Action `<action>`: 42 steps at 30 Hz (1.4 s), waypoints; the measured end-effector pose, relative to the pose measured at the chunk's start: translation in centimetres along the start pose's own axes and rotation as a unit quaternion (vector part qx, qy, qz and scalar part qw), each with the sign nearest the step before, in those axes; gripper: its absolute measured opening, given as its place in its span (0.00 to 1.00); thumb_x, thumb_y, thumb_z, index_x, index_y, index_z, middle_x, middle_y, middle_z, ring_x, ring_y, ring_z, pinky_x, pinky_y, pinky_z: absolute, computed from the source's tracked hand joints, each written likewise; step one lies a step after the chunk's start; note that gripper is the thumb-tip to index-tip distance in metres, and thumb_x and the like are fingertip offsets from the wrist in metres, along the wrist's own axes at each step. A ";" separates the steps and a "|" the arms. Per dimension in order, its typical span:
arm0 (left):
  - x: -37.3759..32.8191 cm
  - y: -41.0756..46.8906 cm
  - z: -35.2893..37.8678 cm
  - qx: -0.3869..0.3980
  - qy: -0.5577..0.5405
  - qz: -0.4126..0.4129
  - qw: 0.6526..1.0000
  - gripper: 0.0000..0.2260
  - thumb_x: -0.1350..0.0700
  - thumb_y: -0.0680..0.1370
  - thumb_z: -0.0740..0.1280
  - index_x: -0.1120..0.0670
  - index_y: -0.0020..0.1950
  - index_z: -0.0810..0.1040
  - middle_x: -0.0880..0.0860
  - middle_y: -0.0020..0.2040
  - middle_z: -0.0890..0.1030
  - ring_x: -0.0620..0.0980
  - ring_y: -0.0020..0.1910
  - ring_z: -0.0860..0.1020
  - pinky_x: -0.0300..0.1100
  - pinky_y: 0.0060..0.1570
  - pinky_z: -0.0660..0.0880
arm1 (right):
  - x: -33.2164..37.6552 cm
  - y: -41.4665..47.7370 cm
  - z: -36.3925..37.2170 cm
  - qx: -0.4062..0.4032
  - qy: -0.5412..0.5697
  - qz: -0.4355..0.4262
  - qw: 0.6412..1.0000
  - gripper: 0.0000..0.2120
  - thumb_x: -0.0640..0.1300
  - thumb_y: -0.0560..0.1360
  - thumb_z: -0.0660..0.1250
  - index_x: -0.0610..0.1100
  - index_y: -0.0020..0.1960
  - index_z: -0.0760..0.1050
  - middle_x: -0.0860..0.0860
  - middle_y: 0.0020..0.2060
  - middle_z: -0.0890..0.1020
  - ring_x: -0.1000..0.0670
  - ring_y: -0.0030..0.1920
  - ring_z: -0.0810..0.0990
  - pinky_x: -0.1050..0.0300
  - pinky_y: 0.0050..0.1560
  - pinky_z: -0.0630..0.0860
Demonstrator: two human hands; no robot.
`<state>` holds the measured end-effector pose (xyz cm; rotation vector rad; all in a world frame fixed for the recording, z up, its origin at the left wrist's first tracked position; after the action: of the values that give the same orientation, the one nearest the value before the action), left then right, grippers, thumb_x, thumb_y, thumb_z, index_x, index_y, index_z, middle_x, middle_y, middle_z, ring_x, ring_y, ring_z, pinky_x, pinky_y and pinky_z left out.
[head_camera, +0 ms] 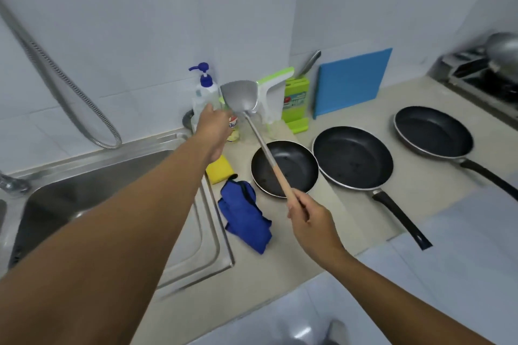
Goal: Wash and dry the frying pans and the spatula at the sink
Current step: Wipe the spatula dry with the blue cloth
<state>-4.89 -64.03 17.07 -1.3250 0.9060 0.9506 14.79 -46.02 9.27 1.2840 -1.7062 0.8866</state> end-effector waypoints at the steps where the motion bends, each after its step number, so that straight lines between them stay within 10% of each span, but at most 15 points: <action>1: -0.2 0.6 1.3 0.002 0.012 0.010 1.000 0.12 0.66 0.82 0.59 0.49 0.50 0.70 0.51 0.45 0.72 0.47 0.41 0.70 0.42 0.42 0.69 | -0.7 0.4 -1.5 -0.005 -0.001 -0.009 1.000 0.10 0.46 0.83 0.61 0.53 0.60 0.78 0.55 0.39 0.81 0.54 0.40 0.79 0.60 0.39 0.76; 6: 1.1 1.3 11.4 -0.012 0.026 0.049 0.998 0.22 0.66 0.80 0.60 0.50 0.72 0.71 0.45 0.52 0.77 0.44 0.46 0.74 0.46 0.51 0.75 | -4.8 2.6 -10.5 -0.023 -0.043 -0.039 0.998 0.10 0.46 0.83 0.61 0.51 0.59 0.80 0.56 0.35 0.78 0.54 0.37 0.77 0.57 0.36 0.76; 12: 4.8 1.2 25.8 -0.004 0.026 0.022 0.999 0.21 0.66 0.79 0.63 0.52 0.71 0.74 0.46 0.51 0.81 0.48 0.53 0.79 0.52 0.66 0.76 | -12.0 4.3 -23.5 -0.038 -0.125 -0.052 0.990 0.10 0.46 0.83 0.62 0.49 0.61 0.79 0.55 0.38 0.80 0.53 0.40 0.79 0.53 0.41 0.79; 21: 10.6 3.5 41.7 0.041 0.054 -0.032 0.997 0.25 0.54 0.69 0.64 0.50 0.66 0.79 0.59 0.46 0.82 0.51 0.48 0.72 0.51 0.57 0.74 | -20.9 6.9 -36.6 -0.060 -0.147 0.002 0.987 0.11 0.51 0.81 0.62 0.47 0.55 0.79 0.56 0.35 0.79 0.52 0.37 0.81 0.66 0.38 0.79; 31: 13.4 12.3 58.3 0.117 0.164 -0.067 0.977 0.22 0.59 0.80 0.65 0.55 0.75 0.72 0.55 0.60 0.79 0.58 0.61 0.79 0.58 0.65 0.77 | -29.1 14.8 -46.5 -0.103 -0.217 0.021 0.970 0.13 0.49 0.81 0.61 0.45 0.60 0.79 0.55 0.33 0.78 0.55 0.33 0.79 0.56 0.34 0.79; 36: 16.5 16.3 63.2 0.161 0.249 -0.066 0.953 0.23 0.61 0.81 0.66 0.57 0.77 0.69 0.58 0.68 0.79 0.60 0.66 0.78 0.58 0.70 0.73 | -31.2 18.3 -50.5 -0.098 -0.241 0.027 0.965 0.18 0.52 0.83 0.59 0.42 0.61 0.80 0.58 0.36 0.80 0.62 0.35 0.75 0.71 0.42 0.73; 42: 19.3 17.0 67.7 0.185 0.292 -0.069 0.936 0.31 0.56 0.77 0.62 0.50 0.82 0.63 0.55 0.71 0.77 0.58 0.70 0.75 0.52 0.71 0.71 | -34.5 20.5 -52.7 -0.080 -0.270 0.041 0.959 0.24 0.57 0.82 0.55 0.43 0.58 0.82 0.64 0.26 0.66 0.61 0.25 0.70 0.73 0.25 0.68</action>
<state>-13.97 4.62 -4.06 -1.3355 1.3460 0.2409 10.26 19.39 -0.56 1.4373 -2.2150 0.4449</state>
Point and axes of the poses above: each hand's wrist, its own y-axis towards the middle knuckle, its own z-axis out of the palm, x = y × z, the point moved 5 cm from there along y, towards the middle knuckle
